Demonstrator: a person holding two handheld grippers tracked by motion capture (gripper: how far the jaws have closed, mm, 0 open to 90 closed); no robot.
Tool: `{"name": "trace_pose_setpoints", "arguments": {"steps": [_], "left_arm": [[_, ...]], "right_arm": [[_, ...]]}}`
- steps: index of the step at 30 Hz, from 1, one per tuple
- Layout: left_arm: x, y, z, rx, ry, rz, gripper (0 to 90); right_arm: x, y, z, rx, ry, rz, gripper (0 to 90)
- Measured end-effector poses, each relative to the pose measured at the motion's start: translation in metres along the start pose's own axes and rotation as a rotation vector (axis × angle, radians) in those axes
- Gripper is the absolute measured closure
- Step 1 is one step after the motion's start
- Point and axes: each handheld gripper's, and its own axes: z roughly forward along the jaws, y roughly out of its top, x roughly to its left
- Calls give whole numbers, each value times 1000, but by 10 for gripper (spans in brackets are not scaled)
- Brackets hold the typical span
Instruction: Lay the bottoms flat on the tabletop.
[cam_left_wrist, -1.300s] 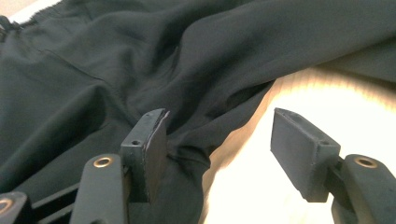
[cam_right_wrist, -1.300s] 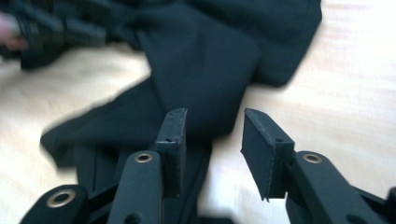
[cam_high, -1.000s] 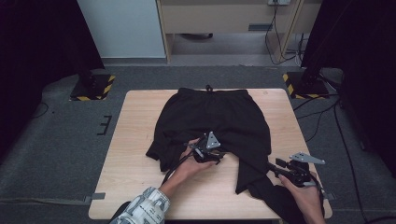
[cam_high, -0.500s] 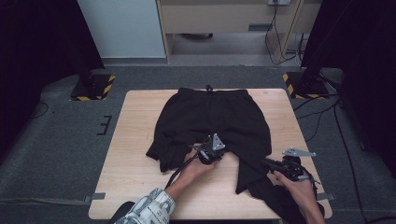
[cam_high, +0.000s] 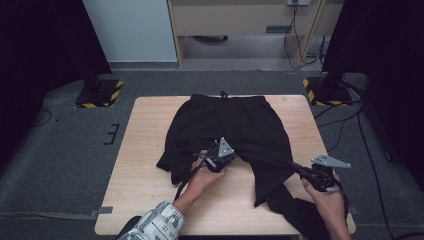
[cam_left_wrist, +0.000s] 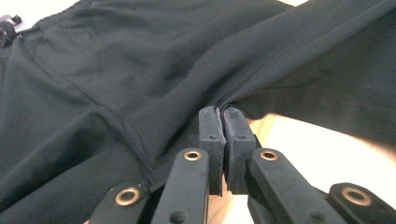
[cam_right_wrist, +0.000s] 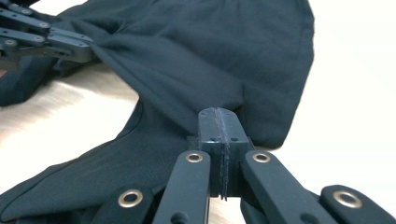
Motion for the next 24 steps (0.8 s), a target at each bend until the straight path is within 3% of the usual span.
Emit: {"name": "trace_pose_setpoints", "arguments": {"steps": [3, 6, 9, 11, 14, 18, 22, 24], "left_arm": [[2, 2, -5, -34, 3, -26, 864], [6, 2, -8, -34, 4, -39, 859], [10, -1, -7, -1, 17, -25, 858], [17, -6, -5, 54, 27, -27, 854], [27, -15, -3, 105, 52, -36, 849], [38, -23, -3, 127, 47, -69, 837], [39, -25, 0, 146, 51, -60, 826], [40, -26, 2, 152, 60, -60, 822]], "right_arm": [[4, 3, 2, -2, -22, -16, 900], [10, 8, 7, 18, -43, -48, 900], [14, 10, 12, 30, -52, -60, 899], [22, 11, 25, 46, -42, -74, 858], [31, 11, 35, 63, -34, -104, 730], [32, 9, 26, 76, -60, -99, 586], [31, 1, 16, 94, -74, -87, 577], [31, -14, 14, 135, -74, -83, 604]]}}
